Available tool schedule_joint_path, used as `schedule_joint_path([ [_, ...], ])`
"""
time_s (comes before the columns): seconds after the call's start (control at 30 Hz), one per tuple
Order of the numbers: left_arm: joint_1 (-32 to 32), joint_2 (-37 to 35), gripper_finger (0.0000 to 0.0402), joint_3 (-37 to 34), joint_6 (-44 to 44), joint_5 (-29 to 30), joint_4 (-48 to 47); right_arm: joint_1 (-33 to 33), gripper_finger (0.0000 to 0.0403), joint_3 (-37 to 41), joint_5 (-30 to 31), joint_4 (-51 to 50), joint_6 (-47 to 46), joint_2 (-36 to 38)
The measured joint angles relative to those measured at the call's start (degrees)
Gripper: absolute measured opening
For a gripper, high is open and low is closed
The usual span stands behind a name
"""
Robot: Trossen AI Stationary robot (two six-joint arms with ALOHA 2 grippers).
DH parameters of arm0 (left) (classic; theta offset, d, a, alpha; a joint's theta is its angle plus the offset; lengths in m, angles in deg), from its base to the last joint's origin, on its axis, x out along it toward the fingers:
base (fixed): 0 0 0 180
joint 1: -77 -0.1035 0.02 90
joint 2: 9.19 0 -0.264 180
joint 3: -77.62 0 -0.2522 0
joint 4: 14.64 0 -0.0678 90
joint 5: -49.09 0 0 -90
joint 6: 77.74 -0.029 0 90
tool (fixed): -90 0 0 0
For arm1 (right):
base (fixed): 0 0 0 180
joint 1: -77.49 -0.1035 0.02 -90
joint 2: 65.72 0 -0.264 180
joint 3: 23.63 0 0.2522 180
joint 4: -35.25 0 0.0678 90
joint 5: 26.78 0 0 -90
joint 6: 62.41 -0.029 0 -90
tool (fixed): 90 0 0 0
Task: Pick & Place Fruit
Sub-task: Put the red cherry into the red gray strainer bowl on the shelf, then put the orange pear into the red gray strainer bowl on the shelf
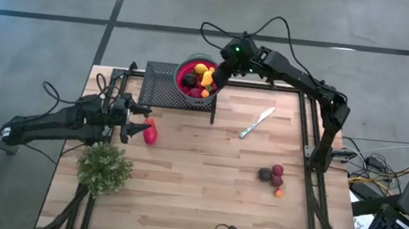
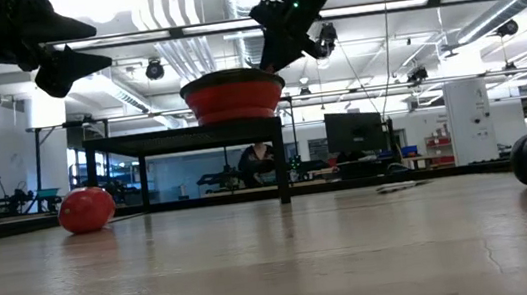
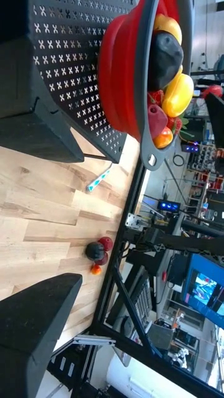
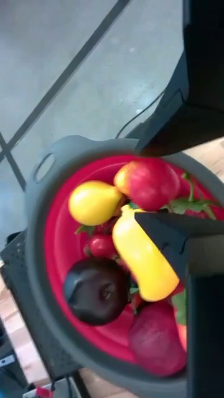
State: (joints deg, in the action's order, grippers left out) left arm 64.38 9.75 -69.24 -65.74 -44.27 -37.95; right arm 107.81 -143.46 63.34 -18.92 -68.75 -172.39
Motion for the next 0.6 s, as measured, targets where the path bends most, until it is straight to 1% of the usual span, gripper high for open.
schedule_joint_path([
  [0.13,-0.01,0.02,0.0312,-0.02,0.01,0.00,-0.01,-0.09,0.0192,-0.62,-0.15,-0.03,0.57,0.06],
  [0.3,0.00,0.01,0.0312,-0.02,-0.01,0.00,-0.01,-0.41,0.0230,-0.61,-0.17,-0.32,1.15,0.08],
  [0.43,-0.01,0.00,0.0312,-0.02,-0.01,0.00,-0.01,-1.56,0.0247,-0.52,-0.17,-2.33,2.50,0.18],
  [0.6,-0.01,0.00,0.0312,-0.02,0.00,0.00,-0.01,-3.90,0.0252,-0.49,-0.15,-4.95,3.88,0.74],
])
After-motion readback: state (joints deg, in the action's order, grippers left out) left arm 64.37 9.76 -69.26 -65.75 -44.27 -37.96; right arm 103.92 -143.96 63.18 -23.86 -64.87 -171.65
